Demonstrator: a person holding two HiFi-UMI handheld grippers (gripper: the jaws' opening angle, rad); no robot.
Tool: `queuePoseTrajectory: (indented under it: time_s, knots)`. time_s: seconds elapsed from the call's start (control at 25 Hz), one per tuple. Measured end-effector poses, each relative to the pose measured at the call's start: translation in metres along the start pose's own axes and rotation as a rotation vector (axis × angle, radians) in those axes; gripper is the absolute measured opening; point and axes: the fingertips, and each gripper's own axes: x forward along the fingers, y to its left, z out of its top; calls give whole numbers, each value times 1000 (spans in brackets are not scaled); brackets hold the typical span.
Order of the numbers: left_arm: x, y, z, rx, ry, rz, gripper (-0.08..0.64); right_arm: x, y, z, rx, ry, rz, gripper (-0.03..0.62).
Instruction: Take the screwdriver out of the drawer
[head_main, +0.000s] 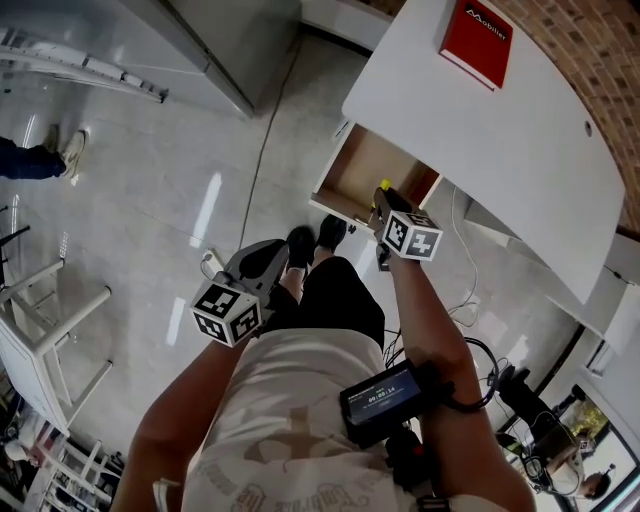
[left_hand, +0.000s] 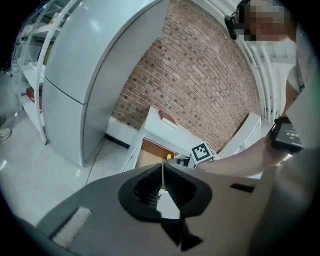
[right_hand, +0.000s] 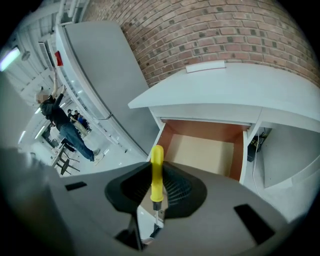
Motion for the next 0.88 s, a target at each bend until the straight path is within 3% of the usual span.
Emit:
queuePoseTrajectory:
  time_s: [0.24,0.88]
  knots:
    - [-7,1,17,29,-13,-7,15,-15,19,8,13,-59,44,57]
    - [-9,-28,31,88,-12,-49,15,-76,31,27,-5,-144,56,57]
